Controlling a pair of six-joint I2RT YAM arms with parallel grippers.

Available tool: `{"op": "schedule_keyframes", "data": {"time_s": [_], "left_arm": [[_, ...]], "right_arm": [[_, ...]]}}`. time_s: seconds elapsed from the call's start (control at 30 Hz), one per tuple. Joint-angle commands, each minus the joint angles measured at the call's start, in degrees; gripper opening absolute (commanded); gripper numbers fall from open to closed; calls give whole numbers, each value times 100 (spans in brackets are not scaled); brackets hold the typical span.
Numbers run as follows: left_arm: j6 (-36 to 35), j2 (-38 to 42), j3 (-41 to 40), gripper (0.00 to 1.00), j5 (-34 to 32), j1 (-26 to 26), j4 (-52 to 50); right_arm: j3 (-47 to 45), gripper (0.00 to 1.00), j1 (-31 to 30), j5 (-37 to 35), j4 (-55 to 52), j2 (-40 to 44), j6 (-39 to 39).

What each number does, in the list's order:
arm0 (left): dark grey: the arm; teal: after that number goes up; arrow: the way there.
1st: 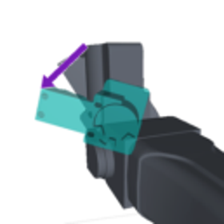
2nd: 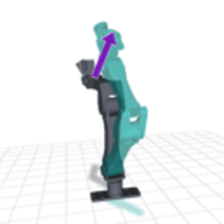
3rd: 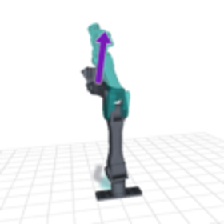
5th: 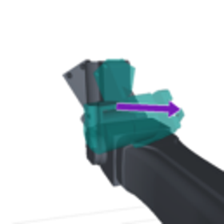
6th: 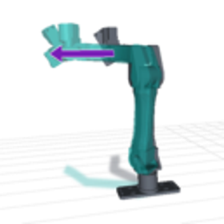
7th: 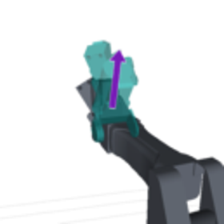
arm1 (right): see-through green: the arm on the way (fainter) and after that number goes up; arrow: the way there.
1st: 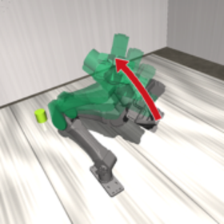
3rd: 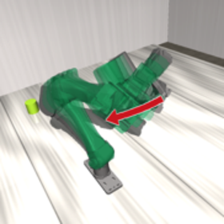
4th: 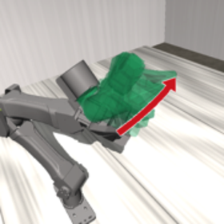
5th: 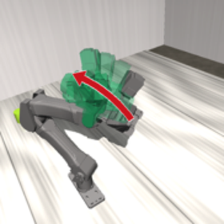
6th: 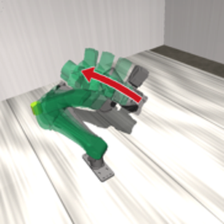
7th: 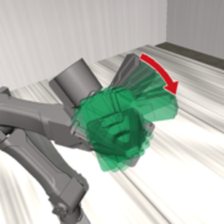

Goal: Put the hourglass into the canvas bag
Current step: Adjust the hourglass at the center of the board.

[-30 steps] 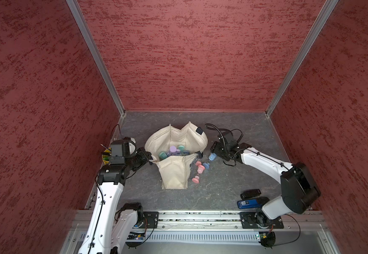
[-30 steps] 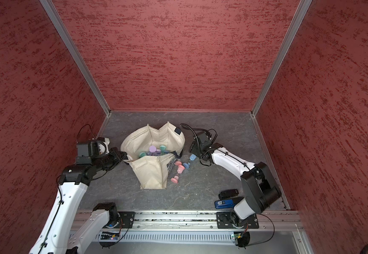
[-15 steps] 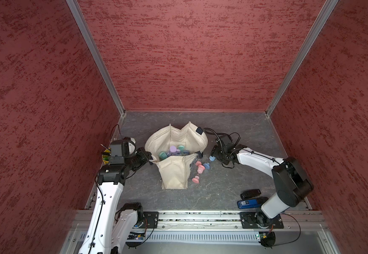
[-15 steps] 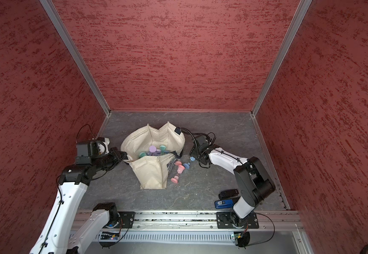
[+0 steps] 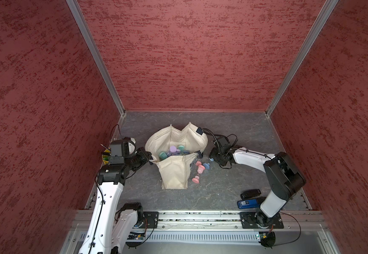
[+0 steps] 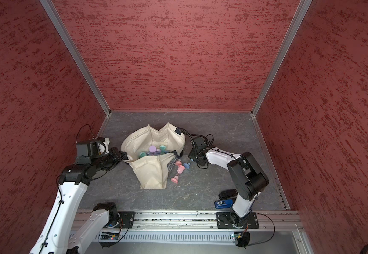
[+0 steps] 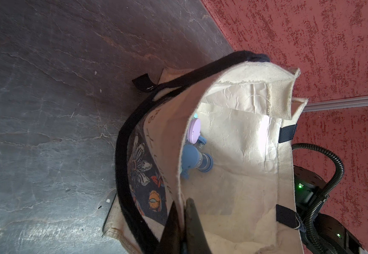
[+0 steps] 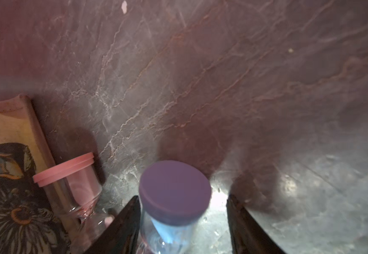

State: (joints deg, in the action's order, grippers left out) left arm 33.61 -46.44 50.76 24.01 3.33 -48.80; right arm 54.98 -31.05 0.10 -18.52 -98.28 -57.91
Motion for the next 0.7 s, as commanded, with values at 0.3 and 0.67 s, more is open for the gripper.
{"op": "schedule_keyframes", "data": {"time_s": [0.3,0.67], "left_arm": [[-46,88,-93,0,135,89,37],[-55,131,-110,0,139,97,15]], "right_arm": [[-116,42,21,-301,-66,52,-66],[0,23,81,-895,-695,338,218]]}}
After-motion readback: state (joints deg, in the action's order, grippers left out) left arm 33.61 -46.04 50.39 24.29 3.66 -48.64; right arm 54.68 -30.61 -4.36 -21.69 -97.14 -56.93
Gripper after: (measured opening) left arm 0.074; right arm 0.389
